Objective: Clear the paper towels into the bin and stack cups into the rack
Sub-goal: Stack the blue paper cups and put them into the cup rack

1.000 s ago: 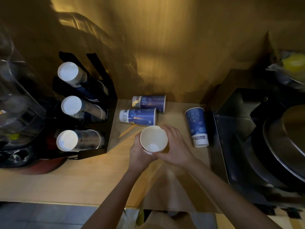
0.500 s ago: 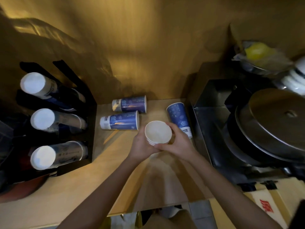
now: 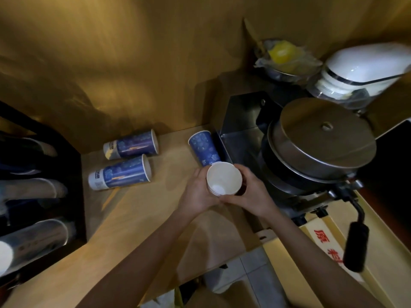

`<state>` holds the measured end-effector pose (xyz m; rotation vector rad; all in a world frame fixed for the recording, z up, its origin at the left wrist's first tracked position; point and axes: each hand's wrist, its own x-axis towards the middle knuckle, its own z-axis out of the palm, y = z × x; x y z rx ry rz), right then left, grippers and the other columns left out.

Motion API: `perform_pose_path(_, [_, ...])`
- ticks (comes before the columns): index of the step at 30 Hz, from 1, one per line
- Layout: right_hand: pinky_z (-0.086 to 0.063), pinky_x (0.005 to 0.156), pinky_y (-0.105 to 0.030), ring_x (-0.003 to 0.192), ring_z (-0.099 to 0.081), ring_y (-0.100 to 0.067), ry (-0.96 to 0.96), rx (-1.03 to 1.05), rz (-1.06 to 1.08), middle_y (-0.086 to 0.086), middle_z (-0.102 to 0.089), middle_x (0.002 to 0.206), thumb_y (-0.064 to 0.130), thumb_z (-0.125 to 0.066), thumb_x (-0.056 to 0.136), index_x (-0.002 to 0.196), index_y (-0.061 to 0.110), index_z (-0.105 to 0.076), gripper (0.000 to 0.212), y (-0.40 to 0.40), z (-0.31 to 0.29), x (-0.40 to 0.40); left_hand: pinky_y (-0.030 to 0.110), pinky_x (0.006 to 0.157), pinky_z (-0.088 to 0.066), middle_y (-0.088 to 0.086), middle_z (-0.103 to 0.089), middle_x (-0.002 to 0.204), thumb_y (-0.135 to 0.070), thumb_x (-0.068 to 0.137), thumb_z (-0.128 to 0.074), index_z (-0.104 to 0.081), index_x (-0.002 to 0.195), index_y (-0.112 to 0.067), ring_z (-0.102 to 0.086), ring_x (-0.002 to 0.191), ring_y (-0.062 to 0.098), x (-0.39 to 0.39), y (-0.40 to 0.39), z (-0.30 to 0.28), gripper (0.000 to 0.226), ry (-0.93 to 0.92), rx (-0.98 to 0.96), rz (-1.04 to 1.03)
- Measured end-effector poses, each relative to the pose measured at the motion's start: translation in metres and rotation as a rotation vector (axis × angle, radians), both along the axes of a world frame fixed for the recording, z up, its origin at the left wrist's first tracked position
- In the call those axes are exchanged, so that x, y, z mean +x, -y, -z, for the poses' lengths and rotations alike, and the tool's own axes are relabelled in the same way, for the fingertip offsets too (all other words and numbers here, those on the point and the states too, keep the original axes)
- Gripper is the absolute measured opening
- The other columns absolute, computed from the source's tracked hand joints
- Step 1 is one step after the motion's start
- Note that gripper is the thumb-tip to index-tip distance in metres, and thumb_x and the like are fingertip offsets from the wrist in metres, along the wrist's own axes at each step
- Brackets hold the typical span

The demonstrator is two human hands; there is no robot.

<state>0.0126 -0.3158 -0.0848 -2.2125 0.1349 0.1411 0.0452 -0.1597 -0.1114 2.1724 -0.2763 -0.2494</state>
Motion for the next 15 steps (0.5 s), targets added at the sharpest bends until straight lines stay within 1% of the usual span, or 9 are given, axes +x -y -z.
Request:
perform_pose_path(2, [-0.045,0.094,-0.030,0.114,-0.052,-0.013,0.006,-0.028,-0.013,0.005,-0.054,0.126,0.029,-0.087,0.055,0.130,0.026,-0.041,0.088,0.000,0.003,0.000,0.021,0.086,-0.036,0.006,-0.051,0.128,-0.026,0.051,-0.088,-0.041,0.130,-0.017,-0.049,0.116,0.020,0.000,0.000,0.003,0.092,-0.009,0.018,0.011])
perform_pose_path(4, [-0.043,0.093,-0.027,0.114,-0.049,-0.010,0.009,-0.053,-0.035,0.004,-0.052,0.129,0.030,-0.086,0.057,0.132,0.025,-0.038,0.088,-0.001,0.003,0.000,0.019,0.086,-0.035,0.006,-0.050,0.129,-0.024,0.051,-0.087,-0.040,0.131,-0.018,-0.048,0.117,0.019,0.000,-0.001,0.005,0.093,-0.018,0.032,0.014])
perform_pose_path(8, [-0.045,0.096,-0.032,0.118,-0.048,-0.013,-0.041,-0.107,-0.068,0.001,-0.048,0.132,0.037,-0.083,0.059,0.134,0.026,-0.033,0.091,0.000,0.001,0.000,0.021,0.089,-0.036,0.005,-0.050,0.132,-0.024,0.055,-0.085,-0.037,0.134,-0.021,-0.047,0.119,0.019,0.001,-0.004,0.006,0.092,-0.039,0.056,0.054])
perform_pose_path(10, [-0.044,0.099,-0.037,0.121,-0.045,-0.017,-0.069,-0.197,-0.112,0.000,-0.046,0.131,0.049,-0.078,0.061,0.136,0.026,-0.030,0.092,0.001,-0.005,0.001,0.024,0.094,-0.039,0.005,-0.049,0.134,-0.025,0.059,-0.082,-0.034,0.136,-0.021,-0.047,0.121,0.020,0.002,-0.008,0.005,0.091,-0.064,0.108,0.097])
perform_pose_path(12, [-0.038,0.103,-0.039,0.124,-0.039,-0.021,-0.090,-0.351,-0.174,-0.003,-0.044,0.133,0.057,-0.068,0.068,0.138,0.022,-0.029,0.087,0.001,-0.015,0.002,0.029,0.100,-0.040,0.009,-0.049,0.133,-0.023,0.066,-0.076,-0.035,0.137,-0.018,-0.048,0.122,0.023,0.005,-0.014,0.001,0.083,-0.079,0.183,0.143])
perform_pose_path(15, [-0.036,0.102,-0.039,0.124,-0.039,-0.023,-0.045,-0.483,-0.203,-0.007,-0.045,0.134,0.053,-0.059,0.079,0.135,0.015,-0.032,0.072,-0.008,-0.029,0.012,0.031,0.100,-0.040,0.011,-0.050,0.131,-0.020,0.078,-0.066,-0.043,0.133,-0.013,-0.049,0.120,0.025,0.010,-0.031,-0.013,0.060,-0.052,0.308,0.174])
